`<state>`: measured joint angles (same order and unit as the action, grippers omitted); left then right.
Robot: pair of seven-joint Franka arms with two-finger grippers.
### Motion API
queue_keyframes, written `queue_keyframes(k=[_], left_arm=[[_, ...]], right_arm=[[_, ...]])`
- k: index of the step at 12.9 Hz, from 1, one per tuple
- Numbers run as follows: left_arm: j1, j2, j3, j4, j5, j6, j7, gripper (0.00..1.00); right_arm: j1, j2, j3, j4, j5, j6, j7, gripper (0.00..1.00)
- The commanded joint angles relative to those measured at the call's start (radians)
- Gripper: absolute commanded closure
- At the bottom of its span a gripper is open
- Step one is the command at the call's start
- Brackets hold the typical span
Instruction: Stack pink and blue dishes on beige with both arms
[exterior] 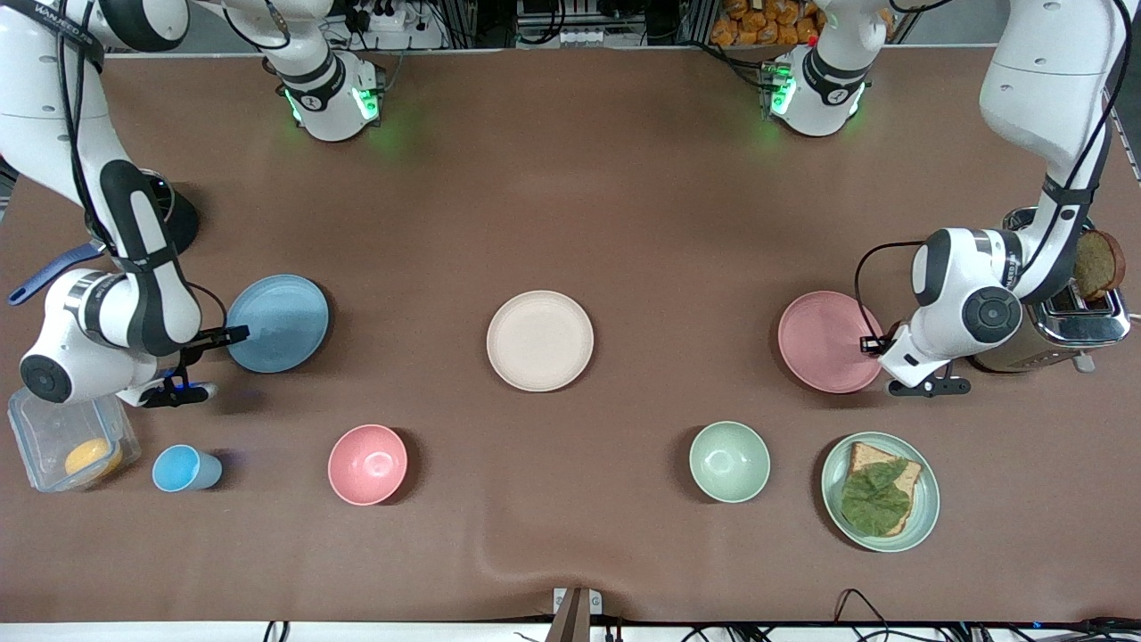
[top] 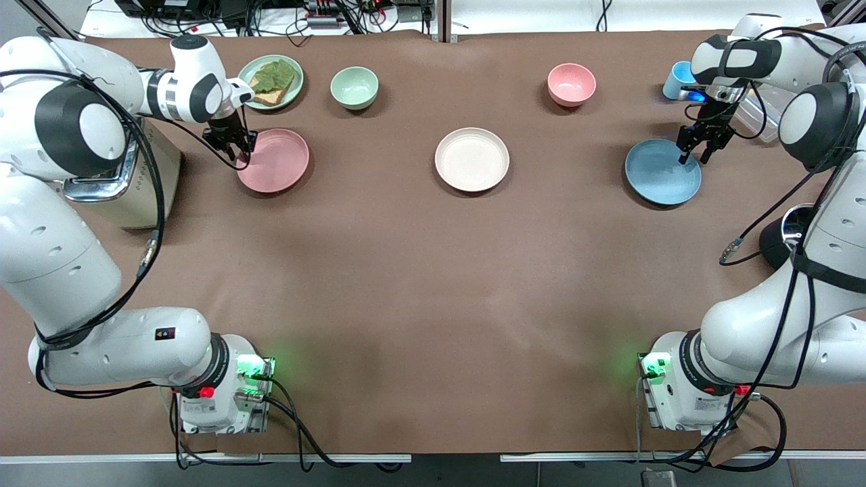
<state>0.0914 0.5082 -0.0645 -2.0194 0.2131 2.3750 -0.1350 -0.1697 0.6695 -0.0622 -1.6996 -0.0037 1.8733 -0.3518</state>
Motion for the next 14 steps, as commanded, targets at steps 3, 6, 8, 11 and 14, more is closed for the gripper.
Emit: queue_keyframes(k=[3,6,8,11,14], left_arm=[[0.01,0.0,-0.014,0.001,0.009,0.016,0.009,1.0],[0.011,-0.045,-0.066,0.004,-0.027,-0.01,0.009,1.0],[0.01,-0.077,-0.125,0.045,-0.102,-0.094,0.006,1.0],[-0.005,-0.076,-0.211,0.163,-0.167,-0.201,-0.011,1.0],[-0.032,-0.062,-0.305,0.228,-0.201,-0.217,-0.092,1.0]], right_arm=[[-0.008,0.019,0.01,0.002,0.014,0.006,-0.042,0.89],[-0.014,0.025,0.01,0.008,0.014,-0.019,-0.062,1.0],[-0.014,0.022,0.01,0.04,0.014,-0.065,-0.137,1.0],[-0.025,0.021,0.013,0.07,0.021,-0.137,-0.142,1.0],[-0.019,0.016,0.013,0.158,0.067,-0.267,-0.142,1.0]])
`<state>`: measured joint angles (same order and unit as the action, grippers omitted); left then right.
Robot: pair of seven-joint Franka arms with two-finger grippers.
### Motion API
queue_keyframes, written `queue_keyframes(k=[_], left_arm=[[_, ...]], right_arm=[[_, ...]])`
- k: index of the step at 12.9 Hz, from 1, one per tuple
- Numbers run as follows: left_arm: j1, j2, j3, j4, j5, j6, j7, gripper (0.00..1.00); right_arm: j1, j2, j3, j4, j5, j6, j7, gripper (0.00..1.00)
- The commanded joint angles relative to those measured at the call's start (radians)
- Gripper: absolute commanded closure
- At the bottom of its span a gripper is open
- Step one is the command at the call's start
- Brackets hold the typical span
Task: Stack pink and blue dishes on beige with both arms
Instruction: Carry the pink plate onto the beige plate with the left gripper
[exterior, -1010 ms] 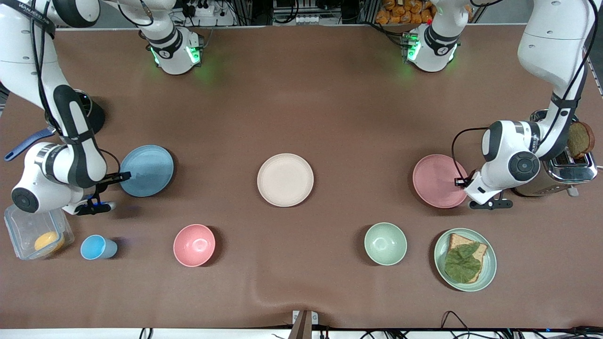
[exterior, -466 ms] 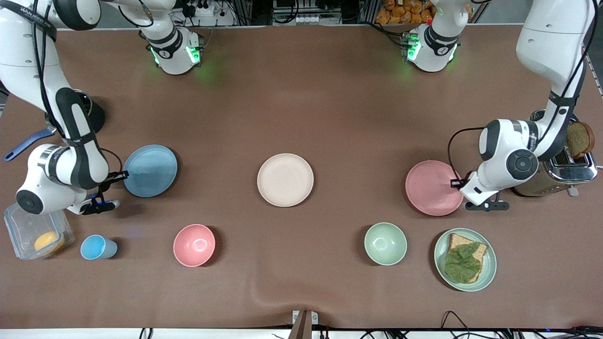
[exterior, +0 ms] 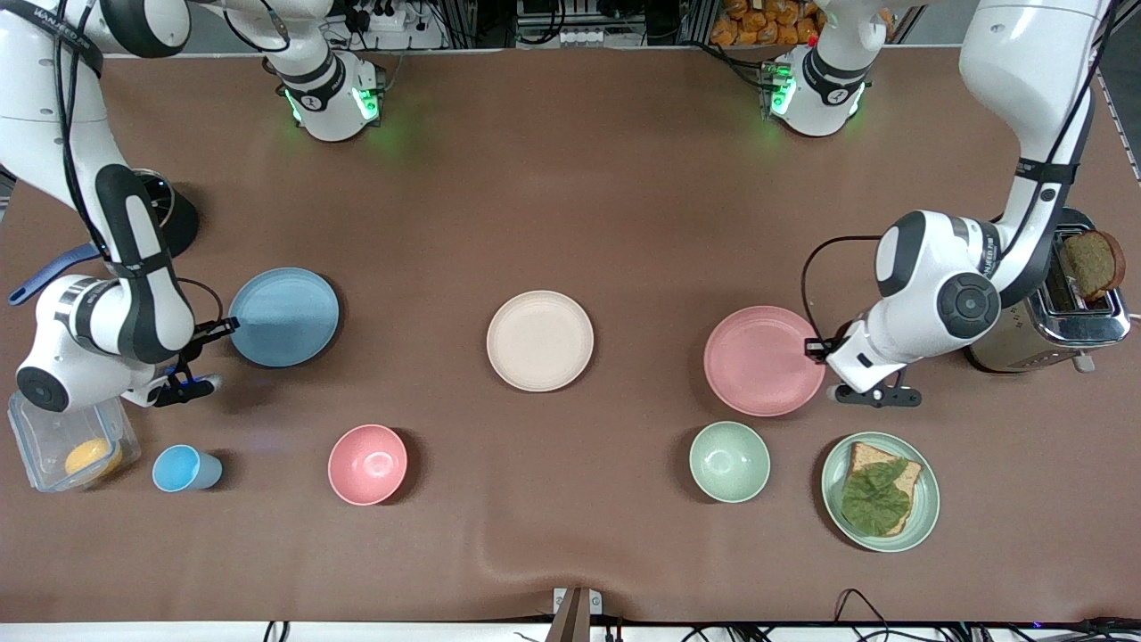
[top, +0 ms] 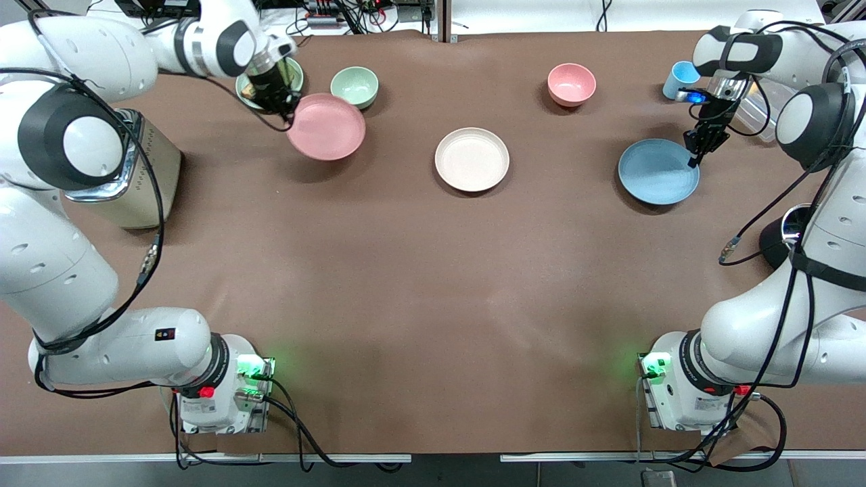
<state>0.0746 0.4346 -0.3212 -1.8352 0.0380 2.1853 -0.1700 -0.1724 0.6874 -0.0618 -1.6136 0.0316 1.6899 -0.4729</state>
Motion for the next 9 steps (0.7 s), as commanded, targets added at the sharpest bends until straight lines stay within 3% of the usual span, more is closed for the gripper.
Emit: queue_keyframes(k=[1,5,9], left_arm=[[-0.038,0.024,-0.07,0.062,-0.026,-0.027,-0.107,1.0],[-0.234,0.102,-0.082,0.163,-0.058,-0.022,-0.378,1.0],[-0.372,0.176,-0.082,0.195,-0.061,0.051,-0.577,1.0]], right_arm=[[-0.013,-0.005,0.013,0.107,0.031,-0.129,-0.019,1.0],[-0.007,-0.008,0.026,0.216,0.034,-0.228,-0.021,1.0],[-0.038,-0.006,0.034,0.228,0.073,-0.259,-0.026,1.0]])
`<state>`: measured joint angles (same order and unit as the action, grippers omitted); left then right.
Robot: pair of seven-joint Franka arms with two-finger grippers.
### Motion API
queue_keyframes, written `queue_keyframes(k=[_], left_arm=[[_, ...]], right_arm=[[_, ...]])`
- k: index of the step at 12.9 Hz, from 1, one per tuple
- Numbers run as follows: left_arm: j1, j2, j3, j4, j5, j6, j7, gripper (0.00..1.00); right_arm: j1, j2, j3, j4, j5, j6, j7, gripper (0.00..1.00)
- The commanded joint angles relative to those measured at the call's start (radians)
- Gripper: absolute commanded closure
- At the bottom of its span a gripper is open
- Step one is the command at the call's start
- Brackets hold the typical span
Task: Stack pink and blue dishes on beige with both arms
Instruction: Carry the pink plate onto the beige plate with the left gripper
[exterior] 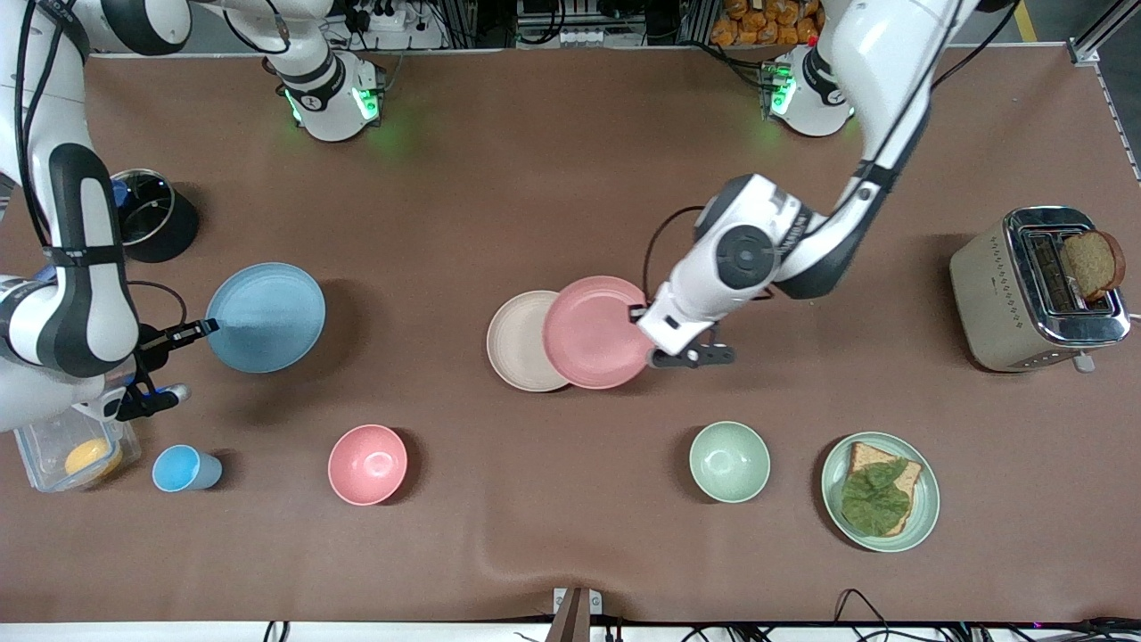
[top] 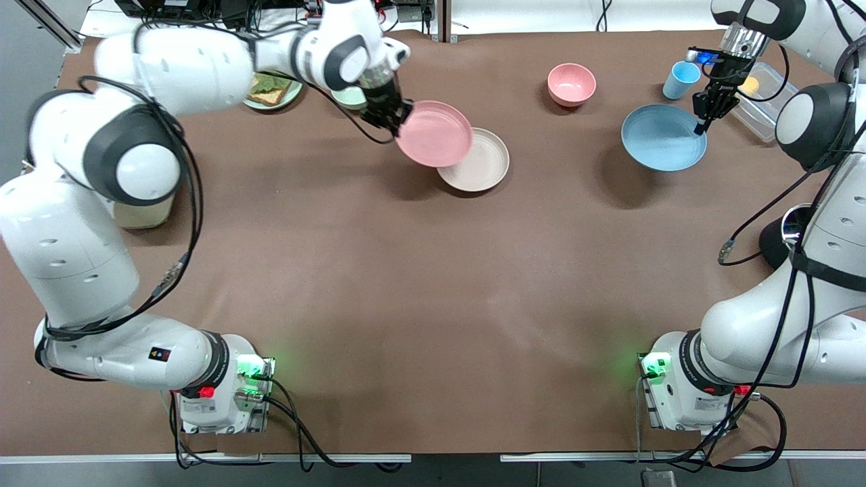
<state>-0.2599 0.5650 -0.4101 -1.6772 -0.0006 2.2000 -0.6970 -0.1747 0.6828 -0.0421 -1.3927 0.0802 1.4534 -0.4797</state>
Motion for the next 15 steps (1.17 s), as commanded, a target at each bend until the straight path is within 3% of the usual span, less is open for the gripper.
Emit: queue_keyframes(k=[1,15], left_arm=[[-0.056,0.062,0.007,0.036,-0.022,0.064,-0.079,1.0],[-0.13,0.174,0.016,0.04,-0.013,0.225,-0.111,1.0]], right_arm=[[-0.037,0.001,0.014,0.006,0.027,-0.022,-0.04,1.0],[-0.054,0.006,0.014,0.0,0.056,-0.021,-0.071,1.0]])
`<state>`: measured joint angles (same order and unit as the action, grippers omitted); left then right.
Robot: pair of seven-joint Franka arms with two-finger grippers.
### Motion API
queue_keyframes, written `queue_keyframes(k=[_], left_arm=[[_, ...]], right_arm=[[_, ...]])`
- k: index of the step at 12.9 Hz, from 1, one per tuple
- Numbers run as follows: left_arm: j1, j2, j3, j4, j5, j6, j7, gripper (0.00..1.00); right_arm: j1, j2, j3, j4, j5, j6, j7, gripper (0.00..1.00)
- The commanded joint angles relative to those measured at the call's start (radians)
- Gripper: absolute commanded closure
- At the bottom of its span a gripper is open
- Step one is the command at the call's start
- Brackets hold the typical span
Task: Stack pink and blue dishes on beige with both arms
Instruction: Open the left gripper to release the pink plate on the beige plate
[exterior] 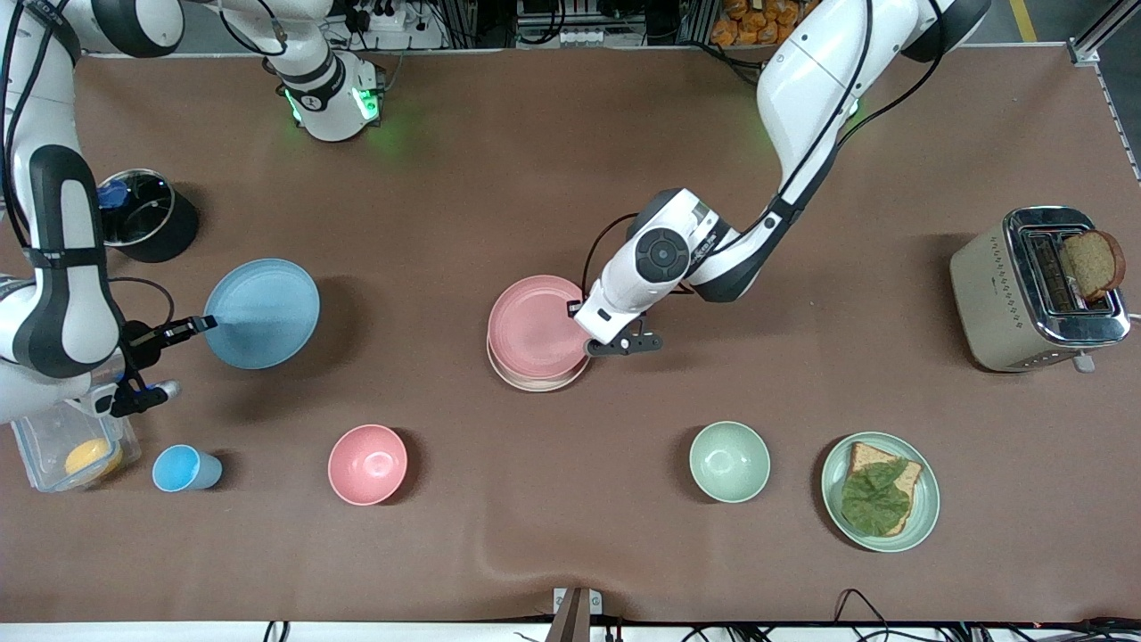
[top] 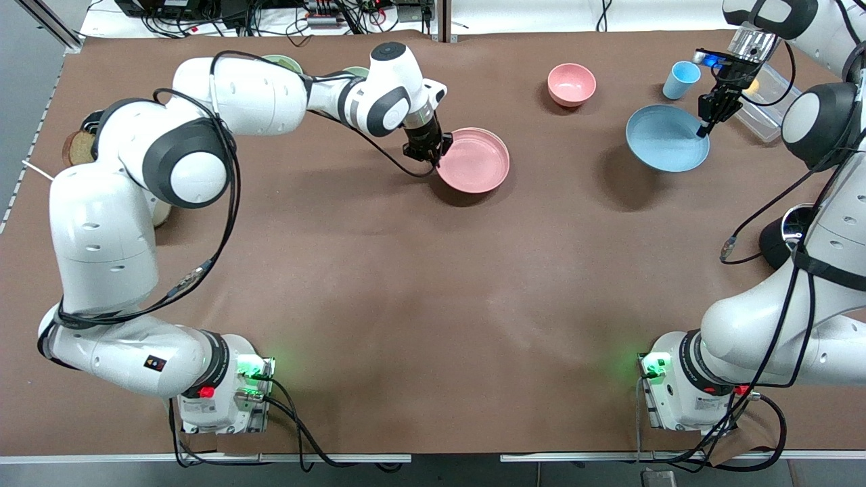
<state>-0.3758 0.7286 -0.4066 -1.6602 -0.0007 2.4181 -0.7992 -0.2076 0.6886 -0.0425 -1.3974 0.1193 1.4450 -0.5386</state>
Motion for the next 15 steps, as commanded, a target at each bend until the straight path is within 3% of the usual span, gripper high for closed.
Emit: queue_keyframes(k=[1,8,10,12,13,15], left_arm=[[-0.014,0.017,0.012,0.023,-0.012,0.01,-0.009,1.0],[-0.014,0.051,0.025,0.063,-0.01,0.012,-0.001,1.0],[-0.014,0.058,0.025,0.074,-0.01,0.012,-0.003,1.0],[-0.017,0.06,0.025,0.076,-0.012,0.012,-0.006,1.0],[-0.015,0.06,0.025,0.077,-0.012,0.012,-0.005,0.95],[-0.006,0.049,0.026,0.077,-0.016,0.012,-0.008,0.0]], right_arm=[[-0.021,0.0,0.015,0.005,0.023,-0.012,-0.012,1.0],[-0.003,-0.009,0.018,0.012,0.085,-0.064,0.002,1.0],[0.001,-0.012,0.02,0.012,0.172,-0.103,0.052,1.0],[0.02,-0.017,0.029,0.012,0.194,-0.118,0.081,1.0],[0.033,-0.021,0.032,0.012,0.207,-0.141,0.083,1.0],[0.045,-0.023,0.03,0.012,0.262,-0.155,0.126,1.0]])
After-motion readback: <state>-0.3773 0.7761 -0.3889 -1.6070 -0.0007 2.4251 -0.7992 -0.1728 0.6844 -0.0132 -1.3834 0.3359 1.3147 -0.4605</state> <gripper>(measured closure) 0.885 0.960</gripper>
